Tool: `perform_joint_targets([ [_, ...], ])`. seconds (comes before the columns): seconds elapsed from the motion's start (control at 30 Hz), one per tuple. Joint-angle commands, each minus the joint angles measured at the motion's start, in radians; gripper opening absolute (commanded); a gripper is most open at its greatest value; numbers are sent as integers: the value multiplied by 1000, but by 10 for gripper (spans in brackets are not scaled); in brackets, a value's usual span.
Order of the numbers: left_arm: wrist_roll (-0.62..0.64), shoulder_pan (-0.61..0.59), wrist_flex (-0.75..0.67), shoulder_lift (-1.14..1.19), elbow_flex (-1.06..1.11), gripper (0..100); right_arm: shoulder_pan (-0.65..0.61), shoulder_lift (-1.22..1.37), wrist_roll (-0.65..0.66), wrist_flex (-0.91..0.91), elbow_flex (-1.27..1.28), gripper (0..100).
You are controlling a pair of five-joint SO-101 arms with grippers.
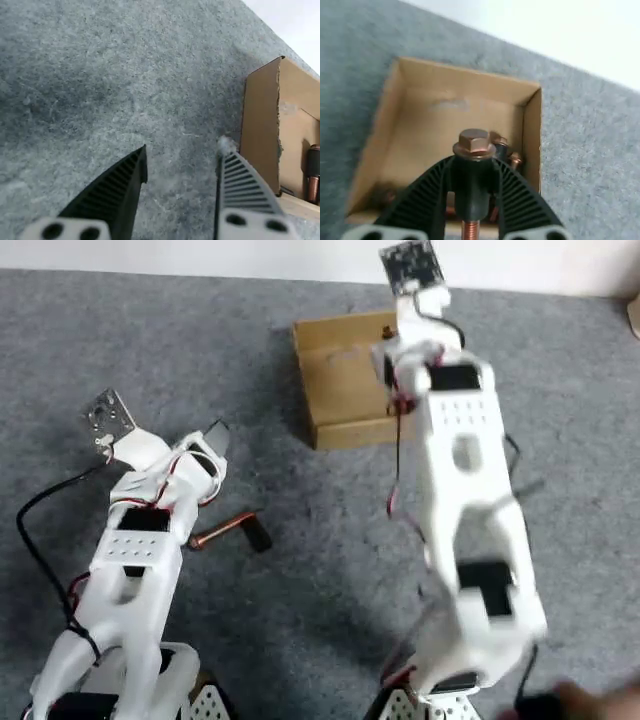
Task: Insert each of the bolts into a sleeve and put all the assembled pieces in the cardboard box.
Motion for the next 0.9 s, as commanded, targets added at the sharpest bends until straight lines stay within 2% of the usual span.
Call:
perform_joint_targets([
  [0.0, 5, -8, -21, -1, -56, 228, 22, 303, 9, 70, -424, 5],
  [0.27, 5, -8, -21, 1, -56, 228, -7, 816, 9, 176, -1027, 5],
  [0.47, 3, 8, -21, 4, -56, 228, -42, 983, 11, 292, -1250, 10],
  [0.53, 3, 19, -21, 5, -54, 228, -44, 986, 9, 338, -1283, 55],
  [0.7, 3, 18, -21, 5, -54, 228, -42, 986, 8, 441, -1303, 304],
  [0.73, 3, 18, -21, 5, -54, 228, -41, 986, 8, 463, -1303, 330],
  [0.87, 3, 18, -21, 5, -54, 228, -39, 981, 8, 524, -1326, 332],
])
